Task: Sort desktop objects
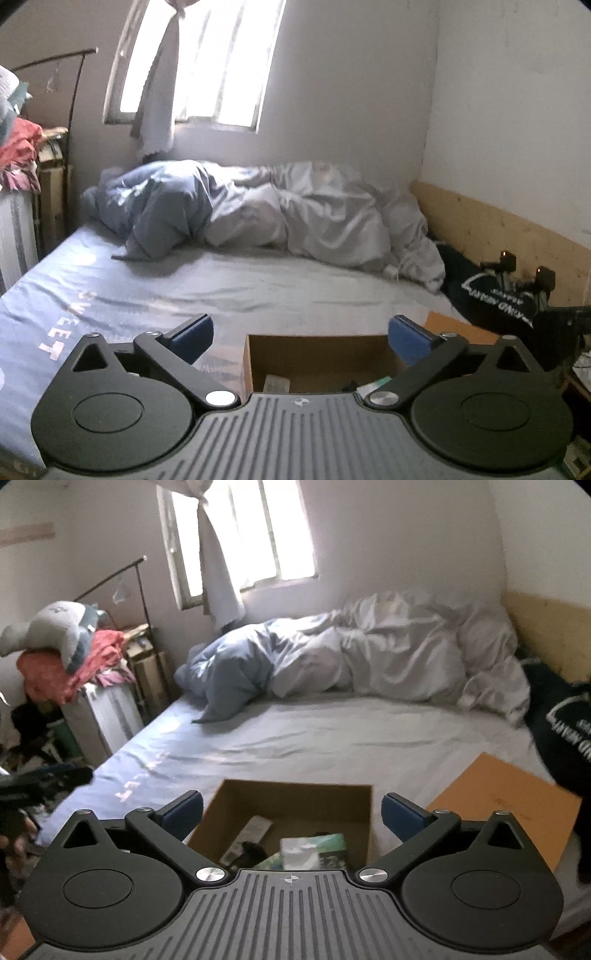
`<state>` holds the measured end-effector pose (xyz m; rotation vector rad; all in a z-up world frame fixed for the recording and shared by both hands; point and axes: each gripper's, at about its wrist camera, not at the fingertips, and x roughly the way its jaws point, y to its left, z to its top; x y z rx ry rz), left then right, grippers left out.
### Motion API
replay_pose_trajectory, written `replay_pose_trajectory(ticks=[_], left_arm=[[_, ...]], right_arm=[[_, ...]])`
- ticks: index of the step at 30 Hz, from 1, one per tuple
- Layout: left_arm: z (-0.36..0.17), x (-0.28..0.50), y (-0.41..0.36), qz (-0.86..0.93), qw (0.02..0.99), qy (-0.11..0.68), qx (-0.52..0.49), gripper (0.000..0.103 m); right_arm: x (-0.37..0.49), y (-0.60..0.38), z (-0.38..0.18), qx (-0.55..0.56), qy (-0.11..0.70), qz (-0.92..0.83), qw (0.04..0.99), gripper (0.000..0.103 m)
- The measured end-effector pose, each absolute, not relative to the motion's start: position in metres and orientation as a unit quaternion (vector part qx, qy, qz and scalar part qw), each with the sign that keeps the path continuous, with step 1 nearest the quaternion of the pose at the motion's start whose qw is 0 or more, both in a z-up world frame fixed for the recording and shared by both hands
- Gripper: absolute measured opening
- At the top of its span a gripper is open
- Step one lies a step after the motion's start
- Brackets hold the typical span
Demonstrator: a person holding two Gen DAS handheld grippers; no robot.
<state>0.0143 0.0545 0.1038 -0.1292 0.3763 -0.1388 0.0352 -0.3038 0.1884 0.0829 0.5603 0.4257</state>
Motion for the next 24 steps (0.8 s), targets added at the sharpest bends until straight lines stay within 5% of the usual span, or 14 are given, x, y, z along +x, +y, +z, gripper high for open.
replay_pose_trajectory(ticks=[15,24], left_arm=[[0.066,0.001,0.043,-0.048,0.990,0.121,-0.048,0.103],[0.035,0.003,0.034,-0.051,0.988,0.144,-0.039,0.103]], right_arm=[[0.013,-0.325,0.127,0.014,0.192,0.153,0.969,0.103],[0.016,-0.334,0.074,0.041,0.226,0.142,0.963,0.103]])
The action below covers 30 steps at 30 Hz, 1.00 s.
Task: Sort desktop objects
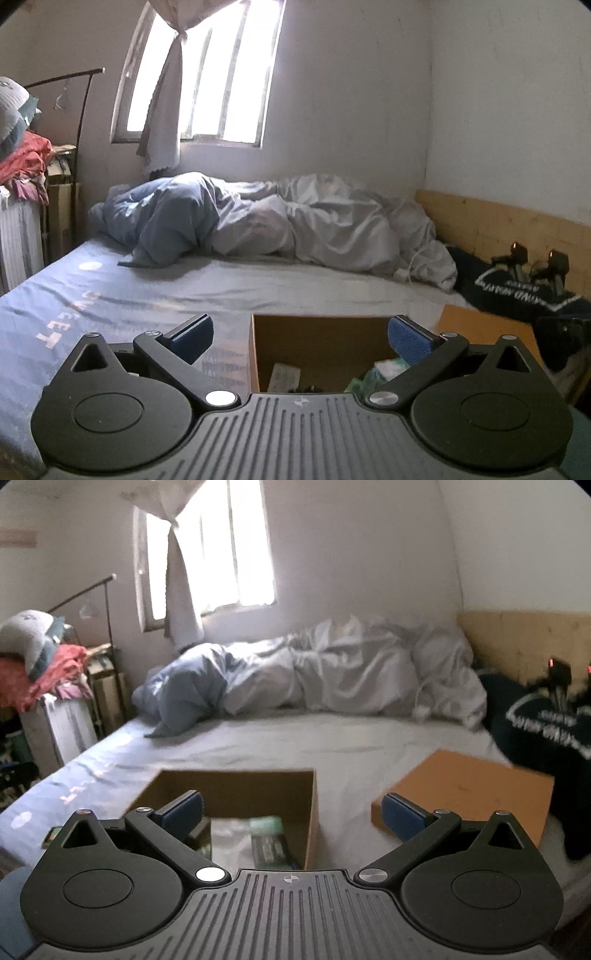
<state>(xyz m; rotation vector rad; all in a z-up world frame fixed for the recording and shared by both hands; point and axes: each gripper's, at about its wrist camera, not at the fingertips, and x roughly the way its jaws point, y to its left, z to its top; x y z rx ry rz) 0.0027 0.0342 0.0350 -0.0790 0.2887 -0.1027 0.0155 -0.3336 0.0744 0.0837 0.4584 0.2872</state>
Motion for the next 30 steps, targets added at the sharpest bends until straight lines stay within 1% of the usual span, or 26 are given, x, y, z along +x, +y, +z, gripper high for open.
replay_pose_trajectory(ticks=[6,10,13,16,30], left_arm=[[0.019,-0.001,0.033,-0.059,0.988,0.135,-0.040,0.103],[0.018,0.007,0.036,-0.051,0.984,0.161,-0.054,0.103],[0.020,0.009,0.038,-0.049,0.982,0.172,-0.053,0.103],[0.008,0.007,0.038,-0.049,0.980,0.188,-0.047,0.103],[0.002,0.009,0.036,-0.056,0.978,0.197,-0.037,0.103]], right_arm=[[0.017,-0.331,0.044,0.030,0.251,0.140,0.957,0.103],[0.019,-0.327,0.033,0.032,0.260,0.147,0.954,0.103],[0.019,-0.324,0.030,0.034,0.264,0.152,0.952,0.103],[0.017,-0.320,0.027,0.034,0.267,0.155,0.951,0.103],[0.028,-0.327,0.024,0.041,0.285,0.150,0.946,0.103]])
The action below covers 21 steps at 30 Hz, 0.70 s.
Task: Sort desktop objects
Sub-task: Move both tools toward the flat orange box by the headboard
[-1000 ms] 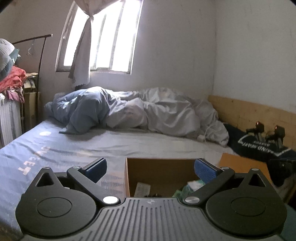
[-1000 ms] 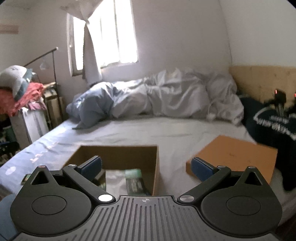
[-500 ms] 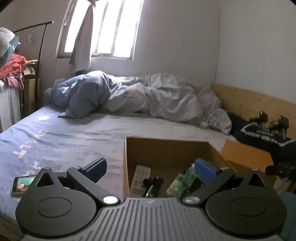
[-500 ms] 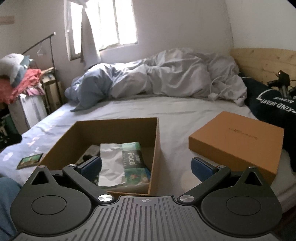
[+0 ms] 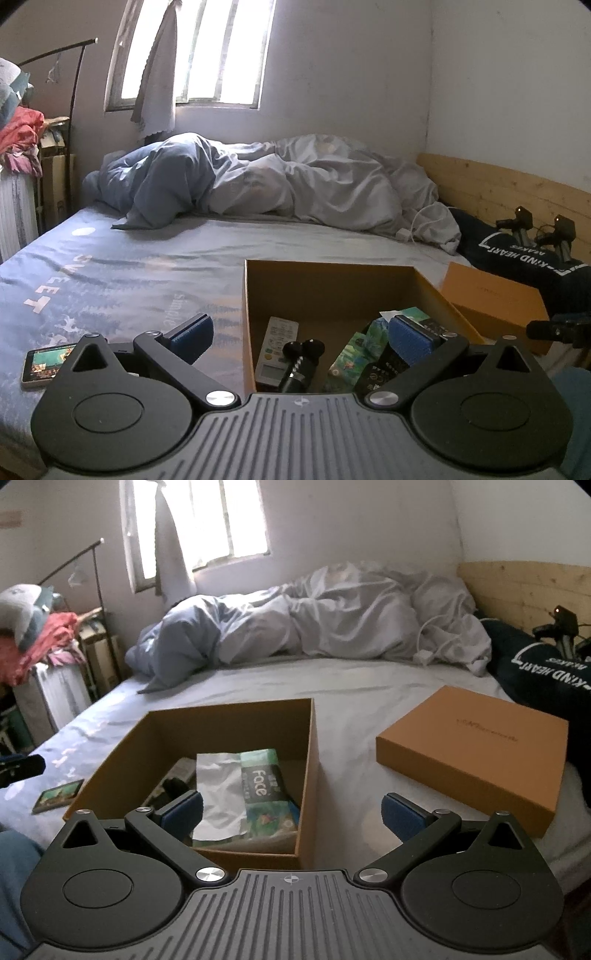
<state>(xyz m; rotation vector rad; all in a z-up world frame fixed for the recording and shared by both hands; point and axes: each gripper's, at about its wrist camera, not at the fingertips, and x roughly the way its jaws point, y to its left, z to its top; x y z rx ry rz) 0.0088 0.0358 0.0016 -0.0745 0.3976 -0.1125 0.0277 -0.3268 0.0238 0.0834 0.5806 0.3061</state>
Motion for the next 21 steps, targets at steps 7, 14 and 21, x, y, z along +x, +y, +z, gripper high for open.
replay_pose_trajectory(ticks=[7,14,21], left_arm=[[0.001,0.012,0.034,-0.059,0.977,0.200,-0.039,0.103],[-0.003,0.012,0.031,-0.057,0.977,0.203,-0.033,0.103],[0.001,0.015,0.018,-0.076,0.975,0.208,-0.024,0.103]], right_arm=[[0.027,-0.324,0.023,0.047,0.295,0.163,0.940,0.103],[0.030,-0.325,0.023,0.044,0.296,0.170,0.939,0.103],[0.031,-0.329,0.027,0.048,0.296,0.166,0.939,0.103]])
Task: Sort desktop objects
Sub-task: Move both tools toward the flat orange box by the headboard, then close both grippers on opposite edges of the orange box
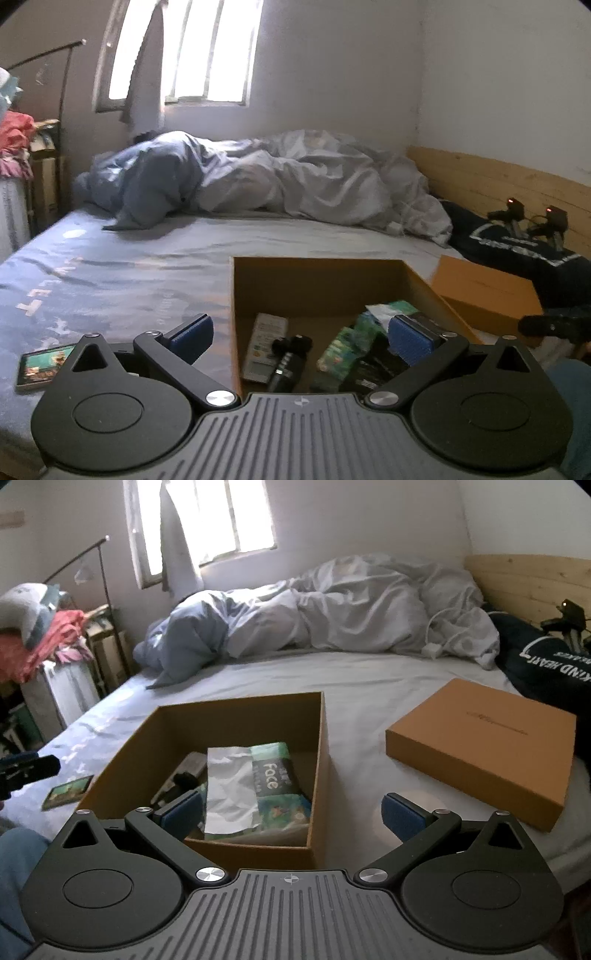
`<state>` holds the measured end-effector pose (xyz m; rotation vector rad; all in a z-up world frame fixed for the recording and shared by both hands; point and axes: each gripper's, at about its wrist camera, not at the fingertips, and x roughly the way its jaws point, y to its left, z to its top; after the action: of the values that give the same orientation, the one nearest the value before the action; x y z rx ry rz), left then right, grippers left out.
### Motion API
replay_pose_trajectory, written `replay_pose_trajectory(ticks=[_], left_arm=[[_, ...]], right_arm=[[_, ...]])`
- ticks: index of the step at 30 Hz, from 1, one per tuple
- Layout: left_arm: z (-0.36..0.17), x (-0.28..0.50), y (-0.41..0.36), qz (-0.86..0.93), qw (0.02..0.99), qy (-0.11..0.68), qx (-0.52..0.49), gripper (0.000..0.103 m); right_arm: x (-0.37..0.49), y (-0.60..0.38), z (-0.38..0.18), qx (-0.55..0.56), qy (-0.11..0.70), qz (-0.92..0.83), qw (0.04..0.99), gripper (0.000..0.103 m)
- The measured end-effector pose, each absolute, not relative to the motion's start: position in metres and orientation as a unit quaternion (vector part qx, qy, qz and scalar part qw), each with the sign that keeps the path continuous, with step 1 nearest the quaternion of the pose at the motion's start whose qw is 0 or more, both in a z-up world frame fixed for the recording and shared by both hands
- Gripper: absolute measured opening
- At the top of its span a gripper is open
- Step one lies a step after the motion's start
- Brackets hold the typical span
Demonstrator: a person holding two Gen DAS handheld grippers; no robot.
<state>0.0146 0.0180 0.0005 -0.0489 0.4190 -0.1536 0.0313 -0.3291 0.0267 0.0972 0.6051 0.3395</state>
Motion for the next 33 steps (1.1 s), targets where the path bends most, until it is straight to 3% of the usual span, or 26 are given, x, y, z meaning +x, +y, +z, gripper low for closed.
replay_pose_trajectory(ticks=[19,33], left_arm=[[0.060,0.097,-0.054,-0.185,0.966,0.179,-0.007,0.103],[0.073,0.187,-0.171,-0.310,0.933,0.183,0.006,0.103]], right_arm=[[0.048,-0.399,0.090,0.149,0.240,0.091,0.955,0.103],[0.077,-0.511,0.088,0.196,0.215,-0.051,0.955,0.103]])
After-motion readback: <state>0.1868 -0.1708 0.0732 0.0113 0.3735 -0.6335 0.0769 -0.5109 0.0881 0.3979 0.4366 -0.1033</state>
